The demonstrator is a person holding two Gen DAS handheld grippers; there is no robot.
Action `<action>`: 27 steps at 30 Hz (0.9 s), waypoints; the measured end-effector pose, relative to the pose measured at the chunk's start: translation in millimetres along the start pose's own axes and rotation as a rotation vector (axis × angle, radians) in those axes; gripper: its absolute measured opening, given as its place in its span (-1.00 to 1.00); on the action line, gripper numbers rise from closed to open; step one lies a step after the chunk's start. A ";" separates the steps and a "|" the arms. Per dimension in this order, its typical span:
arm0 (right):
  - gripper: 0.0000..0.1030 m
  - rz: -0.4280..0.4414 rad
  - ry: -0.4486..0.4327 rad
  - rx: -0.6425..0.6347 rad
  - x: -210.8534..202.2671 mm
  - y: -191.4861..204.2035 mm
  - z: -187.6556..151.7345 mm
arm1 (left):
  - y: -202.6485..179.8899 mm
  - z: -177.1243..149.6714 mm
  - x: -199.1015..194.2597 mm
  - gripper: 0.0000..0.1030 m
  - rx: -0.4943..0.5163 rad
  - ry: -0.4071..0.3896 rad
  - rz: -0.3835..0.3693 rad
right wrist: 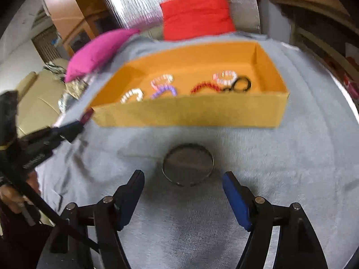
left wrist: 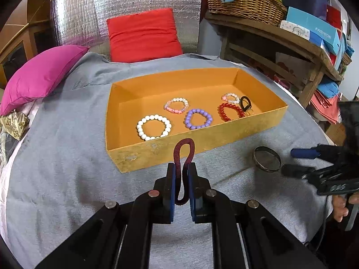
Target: Organize jewelry
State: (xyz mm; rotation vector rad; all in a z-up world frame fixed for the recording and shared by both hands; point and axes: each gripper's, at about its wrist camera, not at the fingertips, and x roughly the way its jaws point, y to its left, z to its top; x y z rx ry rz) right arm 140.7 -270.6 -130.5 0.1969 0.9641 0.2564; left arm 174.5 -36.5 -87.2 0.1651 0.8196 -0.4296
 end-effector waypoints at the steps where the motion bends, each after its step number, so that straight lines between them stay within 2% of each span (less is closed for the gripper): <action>1: 0.47 -0.008 0.011 -0.002 5.6 2.0 0.6 | -0.1 0.2 -0.1 -0.78 0.000 -0.001 -0.002; 4: 0.48 -0.023 0.030 -0.006 21.5 8.4 2.7 | -1.0 0.6 0.9 -0.78 0.001 0.002 -0.005; 8: 0.48 -0.120 0.052 -0.023 41.7 13.4 7.2 | -1.6 0.7 -0.1 -0.78 0.001 0.000 -0.016; 12: 0.48 -0.119 0.028 0.005 43.6 8.6 10.7 | 1.6 1.1 -2.7 -0.78 -0.004 -0.007 -0.019; 15: 0.59 -0.119 -0.006 0.024 42.0 3.5 11.5 | 3.4 0.8 -3.5 -0.78 -0.010 -0.006 -0.018; 18: 0.61 -0.131 -0.010 0.013 47.1 2.5 13.8 | 2.2 -0.4 -4.2 -0.78 -0.004 -0.007 -0.020; 20: 0.54 -0.127 -0.018 0.015 46.9 2.6 14.9 | 2.9 -1.0 -4.8 -0.78 -0.004 -0.007 -0.020; 21: 0.26 -0.124 -0.025 0.017 46.0 2.3 15.0 | 3.6 -1.2 -5.3 -0.78 -0.005 -0.007 -0.017; 27: 0.25 -0.133 -0.025 0.007 40.6 6.7 13.3 | 11.7 -0.6 -8.0 -0.78 -0.025 -0.015 -0.011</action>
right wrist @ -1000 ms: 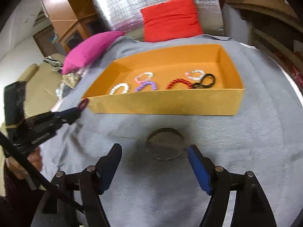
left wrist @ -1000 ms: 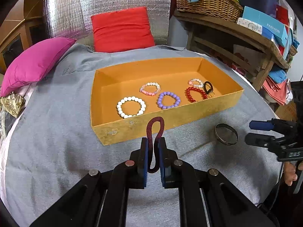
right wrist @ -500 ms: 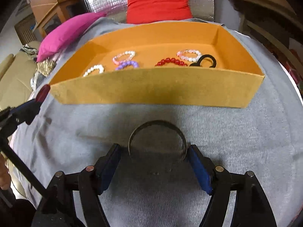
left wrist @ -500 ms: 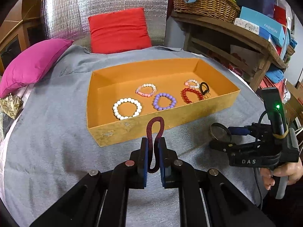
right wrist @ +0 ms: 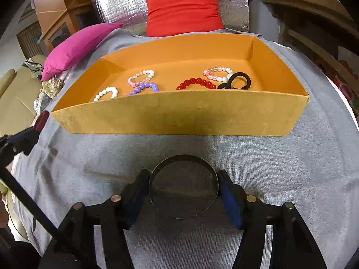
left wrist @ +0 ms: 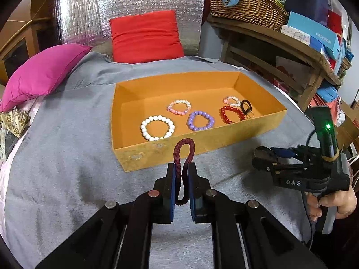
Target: Organize jewelry
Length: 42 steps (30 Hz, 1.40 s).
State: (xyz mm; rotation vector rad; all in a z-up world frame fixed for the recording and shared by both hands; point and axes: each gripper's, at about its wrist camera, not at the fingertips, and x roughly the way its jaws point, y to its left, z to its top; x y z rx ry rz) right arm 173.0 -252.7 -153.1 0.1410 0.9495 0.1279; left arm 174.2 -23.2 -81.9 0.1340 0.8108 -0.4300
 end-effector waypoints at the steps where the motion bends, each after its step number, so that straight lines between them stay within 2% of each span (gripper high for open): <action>1: 0.24 0.013 -0.002 0.001 -4.1 0.9 0.1 | 2.1 0.9 -1.6 -0.78 -0.006 -0.007 -0.004; 4: 0.25 0.121 -0.048 -0.005 -32.4 9.2 3.1 | 9.6 6.4 -6.3 -0.78 -0.021 -0.027 -0.019; 8: 0.25 0.241 -0.165 -0.004 -69.0 20.8 21.9 | 27.3 30.0 -9.4 -0.78 -0.063 -0.074 -0.040; 10: 0.25 0.250 -0.198 0.018 -72.9 22.8 38.7 | 33.2 46.7 -3.4 -0.78 -0.068 -0.083 -0.040; 12: 0.25 0.206 -0.201 0.033 -65.1 20.4 59.7 | 39.2 64.6 8.1 -0.78 -0.076 -0.074 -0.041; 16: 0.25 0.176 -0.125 0.107 -28.5 9.1 99.6 | 48.4 97.0 43.5 -0.78 -0.080 -0.003 -0.029; 18: 0.25 0.134 -0.068 0.117 -4.4 7.7 118.9 | 52.6 108.7 66.0 -0.78 -0.085 0.057 -0.039; 23: 0.25 0.100 0.079 0.149 51.9 1.1 158.8 | 62.5 123.1 120.1 -0.78 -0.114 0.232 -0.056; 29: 0.25 0.031 0.185 0.137 93.3 1.5 177.2 | 67.9 124.3 162.1 -0.78 -0.135 0.361 -0.025; 33: 0.28 -0.008 0.232 0.162 111.4 -5.7 177.5 | 67.2 120.7 176.0 -0.77 -0.134 0.400 0.012; 35: 0.34 0.005 0.212 0.166 111.3 -8.2 177.6 | 66.1 121.5 178.3 -0.50 -0.139 0.398 0.034; 38: 0.36 0.037 0.187 0.202 101.5 -15.1 174.9 | 66.3 121.8 174.2 -0.34 -0.152 0.372 0.028; 42: 0.36 0.051 0.103 0.197 60.5 -20.4 165.4 | 58.0 122.7 138.7 -0.01 -0.124 0.285 0.131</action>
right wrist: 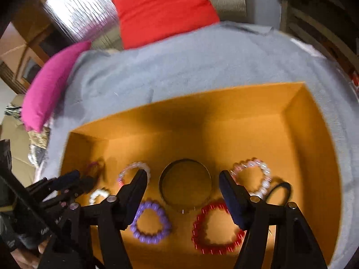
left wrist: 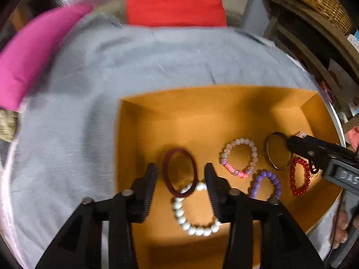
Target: Organize jewelry
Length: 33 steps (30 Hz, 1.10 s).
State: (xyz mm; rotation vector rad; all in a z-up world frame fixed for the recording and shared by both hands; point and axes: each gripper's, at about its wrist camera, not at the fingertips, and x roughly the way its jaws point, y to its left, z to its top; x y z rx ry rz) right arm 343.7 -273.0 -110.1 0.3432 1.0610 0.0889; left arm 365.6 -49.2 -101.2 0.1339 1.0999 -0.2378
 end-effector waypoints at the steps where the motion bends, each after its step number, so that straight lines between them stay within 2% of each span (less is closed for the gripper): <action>1: 0.36 0.001 -0.017 0.000 -9.6 -0.8 -4.6 | -2.2 -6.7 -16.6 0.14 0.002 -0.041 0.023; 2: 0.36 0.000 -0.057 -0.007 -28.9 -2.5 -14.2 | -3.9 -12.8 -29.4 0.27 0.003 -0.070 0.044; 5: 0.36 0.008 -0.160 -0.041 -77.5 -1.5 -41.9 | -7.5 -36.8 -74.0 0.43 -0.004 -0.181 0.140; 8: 0.37 -0.001 -0.251 -0.073 -121.7 1.9 -73.6 | -17.4 -68.6 -111.4 0.55 -0.017 -0.263 0.184; 14: 0.42 -0.036 -0.363 -0.139 -185.3 14.8 -131.8 | -28.8 -132.9 -155.3 0.57 -0.065 -0.352 0.230; 19: 0.44 -0.057 -0.422 -0.158 -215.4 25.1 -176.2 | -33.8 -158.5 -172.1 0.57 -0.054 -0.399 0.224; 24: 0.48 -0.119 -0.464 -0.169 -210.6 34.6 -179.7 | -37.0 -162.8 -188.4 0.64 -0.042 -0.449 0.240; 29: 0.48 -0.113 -0.383 -0.131 -189.0 39.5 -161.8 | -37.3 -159.1 -198.1 0.69 -0.021 -0.474 0.244; 33: 0.48 -0.178 -0.378 -0.134 -191.4 48.1 -149.2 | -33.8 -155.6 -207.7 0.70 -0.036 -0.500 0.272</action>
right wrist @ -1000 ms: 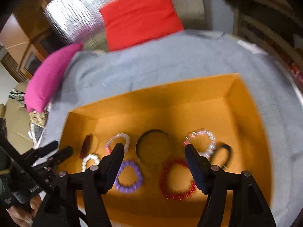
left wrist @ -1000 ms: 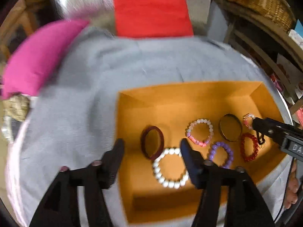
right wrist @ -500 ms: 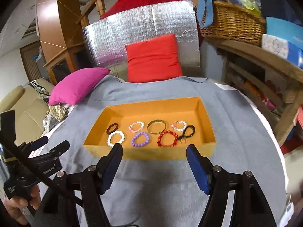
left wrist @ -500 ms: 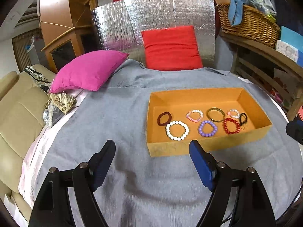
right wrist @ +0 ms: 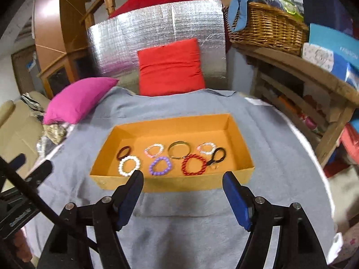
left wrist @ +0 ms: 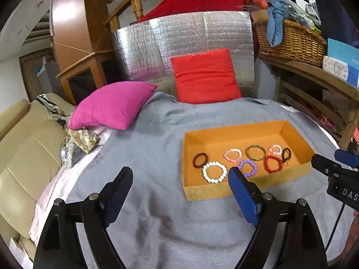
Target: Organize jewelry
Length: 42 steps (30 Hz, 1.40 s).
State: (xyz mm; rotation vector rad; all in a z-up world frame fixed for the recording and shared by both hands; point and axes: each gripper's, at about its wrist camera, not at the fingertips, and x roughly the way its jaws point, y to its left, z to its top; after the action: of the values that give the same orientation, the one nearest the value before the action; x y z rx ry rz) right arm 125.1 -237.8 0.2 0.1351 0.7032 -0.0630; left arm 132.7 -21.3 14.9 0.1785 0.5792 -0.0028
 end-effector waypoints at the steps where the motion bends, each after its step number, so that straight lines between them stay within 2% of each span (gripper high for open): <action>1: 0.48 -0.006 0.004 -0.004 1.0 1.4 3.8 | 1.8 1.7 -1.4 0.71 -0.005 -0.007 0.005; 9: 0.48 -0.002 0.007 -0.009 4.1 5.8 19.7 | 6.4 11.9 -1.7 0.74 -0.034 -0.015 0.007; 21: 0.48 0.041 -0.013 0.011 10.8 -5.1 5.6 | -2.2 16.9 1.3 0.75 -0.042 -0.006 0.016; 42: 0.48 0.038 -0.042 0.010 8.0 -8.5 5.7 | -7.6 23.3 -3.8 0.75 -0.052 -0.021 0.004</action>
State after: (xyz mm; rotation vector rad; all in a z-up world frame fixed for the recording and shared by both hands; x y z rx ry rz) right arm 133.9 -247.2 -1.6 0.1562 0.6582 -0.0328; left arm 141.8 -32.9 34.8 0.1291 0.5575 0.0141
